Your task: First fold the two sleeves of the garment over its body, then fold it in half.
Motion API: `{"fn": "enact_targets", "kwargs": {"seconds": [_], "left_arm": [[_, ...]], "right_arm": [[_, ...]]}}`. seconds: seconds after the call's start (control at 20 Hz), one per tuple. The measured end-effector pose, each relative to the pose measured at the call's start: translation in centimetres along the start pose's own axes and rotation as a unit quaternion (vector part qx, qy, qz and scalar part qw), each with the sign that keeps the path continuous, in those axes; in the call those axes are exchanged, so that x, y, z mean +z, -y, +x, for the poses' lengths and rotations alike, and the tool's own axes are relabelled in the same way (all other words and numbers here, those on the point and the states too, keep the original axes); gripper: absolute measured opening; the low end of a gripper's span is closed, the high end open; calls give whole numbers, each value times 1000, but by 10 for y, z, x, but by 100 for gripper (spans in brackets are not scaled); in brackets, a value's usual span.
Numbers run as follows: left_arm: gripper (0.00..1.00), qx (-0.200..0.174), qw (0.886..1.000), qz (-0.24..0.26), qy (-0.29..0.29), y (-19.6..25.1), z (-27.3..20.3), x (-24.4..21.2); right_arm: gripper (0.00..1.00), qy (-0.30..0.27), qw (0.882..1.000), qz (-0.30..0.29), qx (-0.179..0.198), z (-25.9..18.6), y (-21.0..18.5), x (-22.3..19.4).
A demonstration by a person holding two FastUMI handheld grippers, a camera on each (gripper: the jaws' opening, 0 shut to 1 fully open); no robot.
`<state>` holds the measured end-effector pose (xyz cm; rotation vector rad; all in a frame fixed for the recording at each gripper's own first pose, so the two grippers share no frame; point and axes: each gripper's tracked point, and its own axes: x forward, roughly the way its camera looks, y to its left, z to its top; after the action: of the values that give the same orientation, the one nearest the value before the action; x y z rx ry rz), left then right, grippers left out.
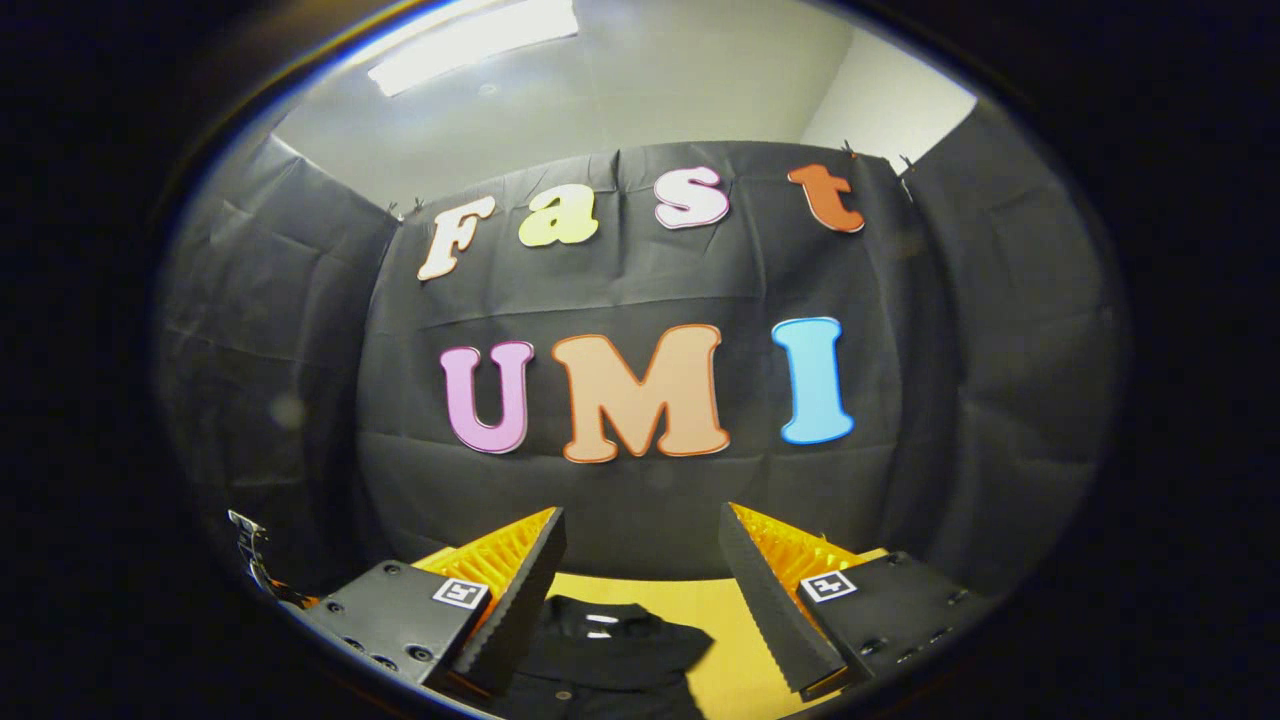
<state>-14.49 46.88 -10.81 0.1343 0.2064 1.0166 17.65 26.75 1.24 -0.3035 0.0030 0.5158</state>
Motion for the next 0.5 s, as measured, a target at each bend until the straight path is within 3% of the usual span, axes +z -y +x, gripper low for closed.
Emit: {"fn": "enact_targets", "kwargs": {"seconds": [0.15,0.2,0.5], "left_arm": [[95,1,999,-6,-33,5,9,-22],[95,2,1000,0,-20,4,8,-16],[96,-1,1000,-5,-7,6,11,-18]], "right_arm": [[94,4,1000,-15,-12,-6,9,10],[97,2,1000,-19,-17,-5,13,13],[94,2,1000,-16,-12,-5,12,17]]}}
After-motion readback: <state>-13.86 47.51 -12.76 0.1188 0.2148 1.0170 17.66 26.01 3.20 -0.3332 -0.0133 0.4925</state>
